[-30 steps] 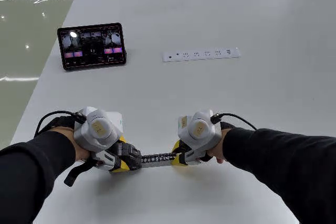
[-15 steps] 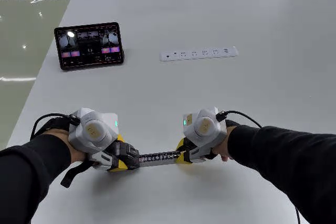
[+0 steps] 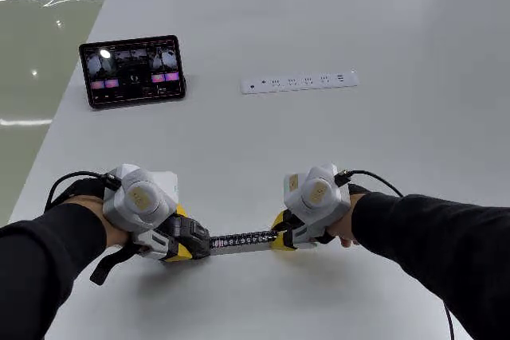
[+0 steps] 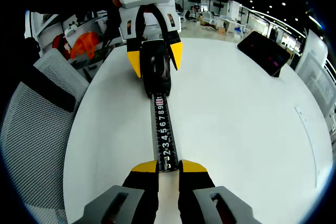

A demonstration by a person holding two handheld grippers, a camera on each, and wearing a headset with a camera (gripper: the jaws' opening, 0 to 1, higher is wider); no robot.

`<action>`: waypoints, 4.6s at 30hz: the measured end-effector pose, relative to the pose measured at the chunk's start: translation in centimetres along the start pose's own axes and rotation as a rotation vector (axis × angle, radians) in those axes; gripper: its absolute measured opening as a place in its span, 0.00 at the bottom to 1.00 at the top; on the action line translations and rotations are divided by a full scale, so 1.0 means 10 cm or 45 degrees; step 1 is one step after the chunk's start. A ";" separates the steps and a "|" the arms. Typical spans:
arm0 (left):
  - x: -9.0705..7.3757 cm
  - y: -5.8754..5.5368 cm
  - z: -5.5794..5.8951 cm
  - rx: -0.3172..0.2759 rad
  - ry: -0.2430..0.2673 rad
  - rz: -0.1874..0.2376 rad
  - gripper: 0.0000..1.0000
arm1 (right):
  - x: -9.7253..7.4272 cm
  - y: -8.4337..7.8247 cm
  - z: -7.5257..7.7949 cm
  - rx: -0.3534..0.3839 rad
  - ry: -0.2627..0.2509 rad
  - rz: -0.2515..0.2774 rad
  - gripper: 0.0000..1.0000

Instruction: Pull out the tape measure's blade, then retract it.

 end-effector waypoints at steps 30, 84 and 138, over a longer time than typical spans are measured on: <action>0.00 0.00 0.01 -0.007 0.006 0.000 0.32 | -0.11 -0.13 0.01 0.004 -0.007 -0.019 0.10; 0.00 0.00 0.01 -0.011 0.003 -0.002 0.33 | -0.30 -0.35 0.01 0.033 -0.010 -0.048 0.10; 0.01 -0.01 0.01 -0.013 -0.006 0.006 0.33 | -0.52 -0.62 0.03 0.093 -0.023 -0.069 0.10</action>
Point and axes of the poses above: the centre of the closed fingertips' face, and the gripper's own axes: x roughly forward along the fingers, z roughly to its right, y roughly out of its top, the point moved 9 cm from there along -x, roughly backward along the fingers, and after that the axes turned 1 degree about y, right-handed, at the moved point
